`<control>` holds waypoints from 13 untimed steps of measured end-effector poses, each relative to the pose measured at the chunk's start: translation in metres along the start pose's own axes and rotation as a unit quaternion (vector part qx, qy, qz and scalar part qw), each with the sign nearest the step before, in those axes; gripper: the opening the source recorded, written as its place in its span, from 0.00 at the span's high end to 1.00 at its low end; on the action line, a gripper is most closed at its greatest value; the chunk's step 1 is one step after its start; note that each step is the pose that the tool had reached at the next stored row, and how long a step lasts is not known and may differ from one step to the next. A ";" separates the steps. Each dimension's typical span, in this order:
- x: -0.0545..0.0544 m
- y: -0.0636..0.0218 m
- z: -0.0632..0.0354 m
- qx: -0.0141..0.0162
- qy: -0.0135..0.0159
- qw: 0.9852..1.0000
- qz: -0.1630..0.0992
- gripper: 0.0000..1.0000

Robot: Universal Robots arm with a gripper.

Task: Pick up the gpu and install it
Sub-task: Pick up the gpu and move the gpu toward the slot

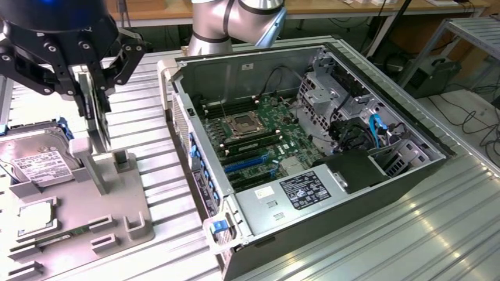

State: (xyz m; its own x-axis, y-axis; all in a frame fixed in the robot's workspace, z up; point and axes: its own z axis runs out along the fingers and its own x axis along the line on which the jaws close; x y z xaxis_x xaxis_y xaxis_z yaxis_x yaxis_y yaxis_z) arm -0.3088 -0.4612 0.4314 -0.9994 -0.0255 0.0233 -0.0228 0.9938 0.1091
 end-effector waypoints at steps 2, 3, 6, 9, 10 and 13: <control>0.000 0.0002 -0.0021 -0.001 0.000 1.000 0.000 0.73; 0.000 0.0003 -0.0033 -0.002 0.000 1.000 0.000 0.73; 0.000 0.0007 -0.0071 -0.003 0.000 1.000 0.000 0.73; 0.000 0.0010 -0.0100 -0.004 0.000 1.000 0.000 0.73; 0.000 0.0010 -0.0100 -0.004 0.000 1.000 0.000 0.73; 0.000 0.0010 -0.0100 -0.005 0.000 1.000 0.000 0.73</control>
State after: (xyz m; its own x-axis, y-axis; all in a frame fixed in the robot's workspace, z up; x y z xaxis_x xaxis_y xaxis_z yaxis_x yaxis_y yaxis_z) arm -0.3084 -0.4613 0.4414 -0.9994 -0.0257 0.0237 -0.0227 0.9925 0.1197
